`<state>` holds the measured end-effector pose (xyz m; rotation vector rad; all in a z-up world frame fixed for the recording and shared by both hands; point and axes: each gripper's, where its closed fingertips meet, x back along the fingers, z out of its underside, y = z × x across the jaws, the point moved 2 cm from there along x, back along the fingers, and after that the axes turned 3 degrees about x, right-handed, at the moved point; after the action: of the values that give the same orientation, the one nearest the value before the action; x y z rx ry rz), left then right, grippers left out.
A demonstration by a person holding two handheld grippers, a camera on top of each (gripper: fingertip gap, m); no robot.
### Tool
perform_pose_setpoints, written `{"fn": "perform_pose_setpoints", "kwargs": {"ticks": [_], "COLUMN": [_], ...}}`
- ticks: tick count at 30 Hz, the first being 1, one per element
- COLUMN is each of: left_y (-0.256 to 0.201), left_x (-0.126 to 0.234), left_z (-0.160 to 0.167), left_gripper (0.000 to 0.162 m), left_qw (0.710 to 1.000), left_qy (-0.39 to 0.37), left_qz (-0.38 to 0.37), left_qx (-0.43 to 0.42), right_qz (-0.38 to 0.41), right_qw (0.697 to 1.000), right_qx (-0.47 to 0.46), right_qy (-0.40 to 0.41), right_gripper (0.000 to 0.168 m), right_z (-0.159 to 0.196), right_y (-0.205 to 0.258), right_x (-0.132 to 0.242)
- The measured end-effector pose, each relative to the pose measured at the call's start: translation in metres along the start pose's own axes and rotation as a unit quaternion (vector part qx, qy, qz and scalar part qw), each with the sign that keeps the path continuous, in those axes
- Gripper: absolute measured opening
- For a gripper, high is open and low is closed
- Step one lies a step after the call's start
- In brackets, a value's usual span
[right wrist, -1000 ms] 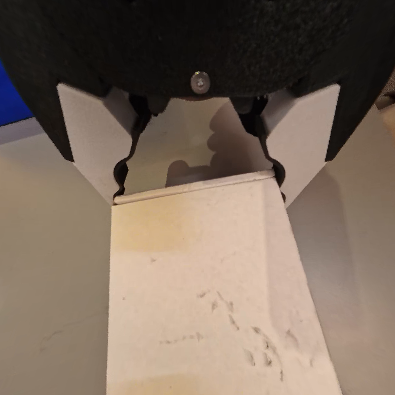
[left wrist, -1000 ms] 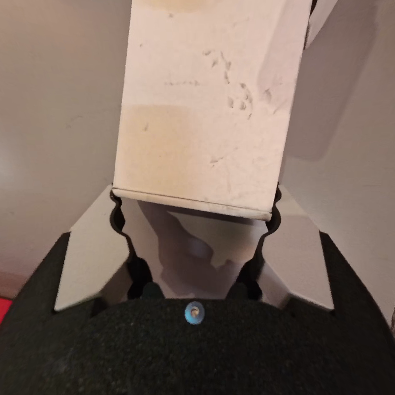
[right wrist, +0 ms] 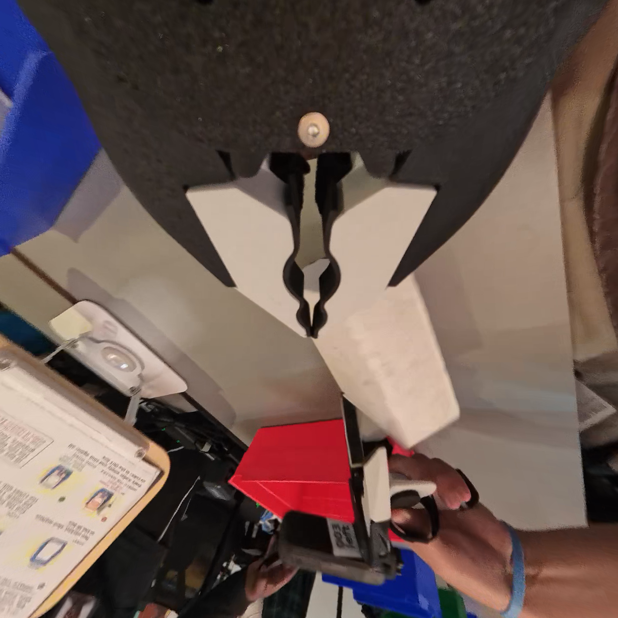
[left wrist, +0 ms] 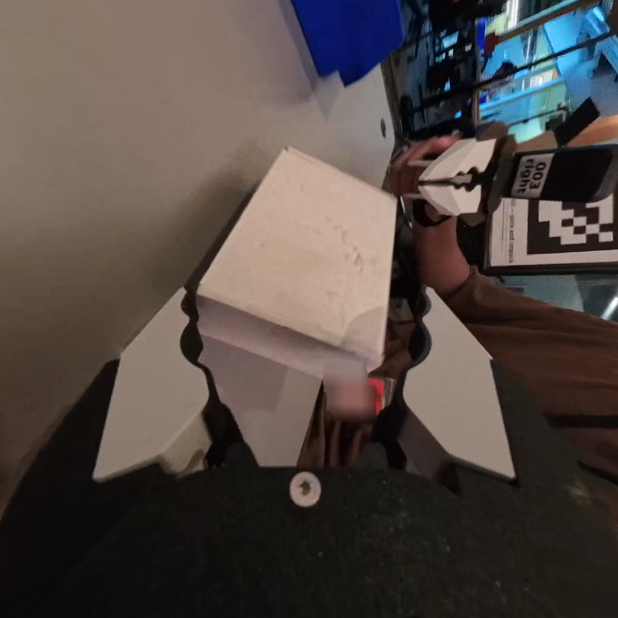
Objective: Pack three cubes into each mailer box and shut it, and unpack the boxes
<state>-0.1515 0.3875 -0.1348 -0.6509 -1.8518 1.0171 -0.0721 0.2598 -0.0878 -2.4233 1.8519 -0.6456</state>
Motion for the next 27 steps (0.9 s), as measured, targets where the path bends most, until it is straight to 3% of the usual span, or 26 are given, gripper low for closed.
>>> {"fn": "perform_pose_setpoints", "kwargs": {"ticks": [4, 8, 10, 12, 14, 15, 18, 20, 23, 27], "left_y": [-0.007, -0.027, -0.024, 0.001, 0.022, 0.029, 0.015, -0.001, -0.02, -0.051], "left_x": [0.027, 0.034, 0.029, 0.021, 0.011, 0.004, -0.028, -0.033, -0.028, -0.012], "left_z": [-0.013, 0.002, 0.029, 0.053, 0.071, 0.081, 0.108, 0.108, 0.103, 0.083], "left_gripper": [0.095, 0.096, 0.104, 0.13, 0.133, 0.126, 0.089, 0.111, 0.117, 0.105], "left_qw": [0.991, 0.988, 0.974, 0.933, 0.904, 0.909, 0.966, 0.979, 0.969, 0.964], "left_qy": [-0.109, -0.128, -0.107, -0.059, -0.027, -0.008, 0.036, 0.017, -0.002, -0.056], "left_qz": [-0.053, -0.016, -0.093, -0.223, -0.288, -0.286, -0.149, -0.099, -0.113, -0.101], "left_qx": [-0.058, -0.088, -0.178, -0.275, -0.314, -0.303, -0.211, -0.176, -0.218, -0.24], "right_qz": [-0.024, -0.05, -0.081, -0.082, -0.071, -0.08, -0.176, -0.184, -0.162, -0.134], "right_qw": [0.999, 0.998, 0.995, 0.992, 0.985, 0.979, 0.942, 0.934, 0.945, 0.954], "right_qx": [-0.047, -0.025, -0.002, -0.006, -0.022, -0.045, -0.14, -0.169, -0.174, -0.203], "right_qy": [-0.003, 0.031, 0.064, 0.093, 0.153, 0.184, 0.25, 0.256, 0.224, 0.176], "right_gripper": [0.0, 0.005, 0.053, 0.106, 0.121, 0.126, 0.126, 0.13, 0.13, 0.116], "right_z": [-0.005, -0.004, 0.011, 0.035, 0.068, 0.082, 0.09, 0.079, 0.056, 0.029], "right_y": [0.0, 0.021, 0.04, 0.048, 0.047, 0.05, 0.08, 0.084, 0.074, 0.053], "right_x": [-0.013, -0.022, -0.014, -0.013, -0.021, -0.027, -0.039, -0.039, -0.032, -0.017]}}
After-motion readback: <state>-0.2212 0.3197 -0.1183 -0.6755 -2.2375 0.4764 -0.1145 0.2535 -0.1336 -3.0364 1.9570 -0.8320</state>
